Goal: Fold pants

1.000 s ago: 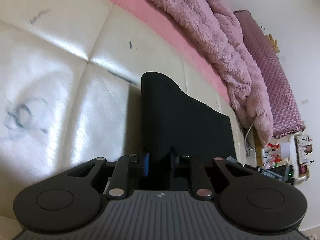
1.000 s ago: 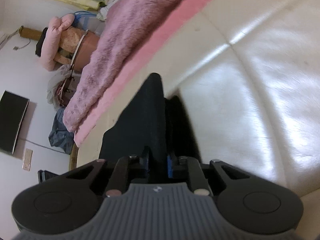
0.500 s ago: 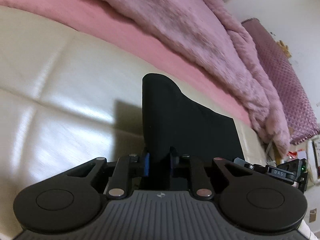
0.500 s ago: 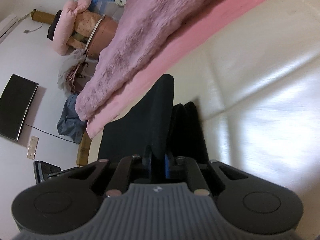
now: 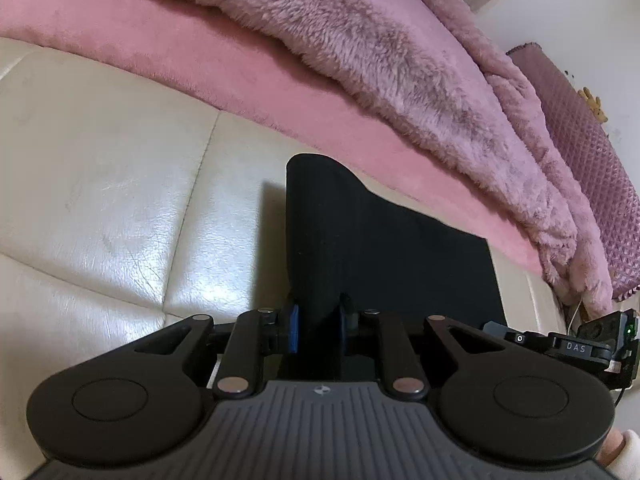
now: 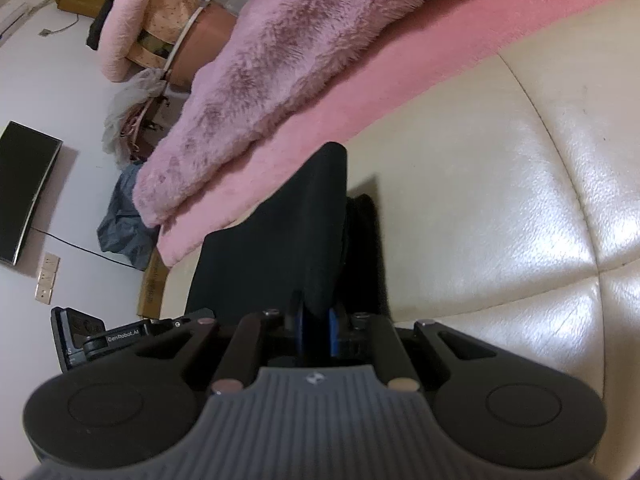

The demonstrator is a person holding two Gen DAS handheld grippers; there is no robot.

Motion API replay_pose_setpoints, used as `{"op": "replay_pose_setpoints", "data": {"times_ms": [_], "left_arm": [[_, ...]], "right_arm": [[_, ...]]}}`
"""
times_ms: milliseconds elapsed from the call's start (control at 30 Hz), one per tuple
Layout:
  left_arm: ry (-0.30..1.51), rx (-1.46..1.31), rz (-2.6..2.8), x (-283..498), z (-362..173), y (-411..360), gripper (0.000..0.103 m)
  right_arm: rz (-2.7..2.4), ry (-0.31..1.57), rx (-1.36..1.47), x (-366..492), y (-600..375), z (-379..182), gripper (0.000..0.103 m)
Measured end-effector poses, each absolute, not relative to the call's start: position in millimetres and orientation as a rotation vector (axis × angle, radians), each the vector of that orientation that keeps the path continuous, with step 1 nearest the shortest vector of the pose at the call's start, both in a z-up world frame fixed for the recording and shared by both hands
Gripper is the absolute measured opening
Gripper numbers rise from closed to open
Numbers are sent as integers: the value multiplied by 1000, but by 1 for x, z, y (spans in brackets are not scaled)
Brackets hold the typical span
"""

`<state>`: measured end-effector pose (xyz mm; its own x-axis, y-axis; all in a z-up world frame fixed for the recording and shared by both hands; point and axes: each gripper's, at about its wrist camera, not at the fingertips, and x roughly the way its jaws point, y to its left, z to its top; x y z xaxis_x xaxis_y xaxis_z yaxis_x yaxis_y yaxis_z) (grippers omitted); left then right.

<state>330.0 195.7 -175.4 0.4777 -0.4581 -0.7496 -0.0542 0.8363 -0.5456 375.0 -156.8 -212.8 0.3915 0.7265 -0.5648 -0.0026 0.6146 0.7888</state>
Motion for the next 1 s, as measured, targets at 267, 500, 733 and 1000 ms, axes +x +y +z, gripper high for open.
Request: {"op": "replay_pose_setpoints", "data": {"times_ms": [267, 500, 733, 1000], "left_arm": [[1048, -579, -288, 329, -188, 207, 34], [1038, -494, -181, 320, -163, 211, 49], [883, -287, -112, 290, -104, 180, 54], [683, -130, -101, 245, -29, 131, 65]], "right_arm": [[519, 1102, 814, 374, -170, -230, 14], [474, 1070, 678, 368, -179, -208, 15], [356, 952, 343, 349, -169, -154, 29], [394, 739, 177, 296, -151, -68, 58]]}}
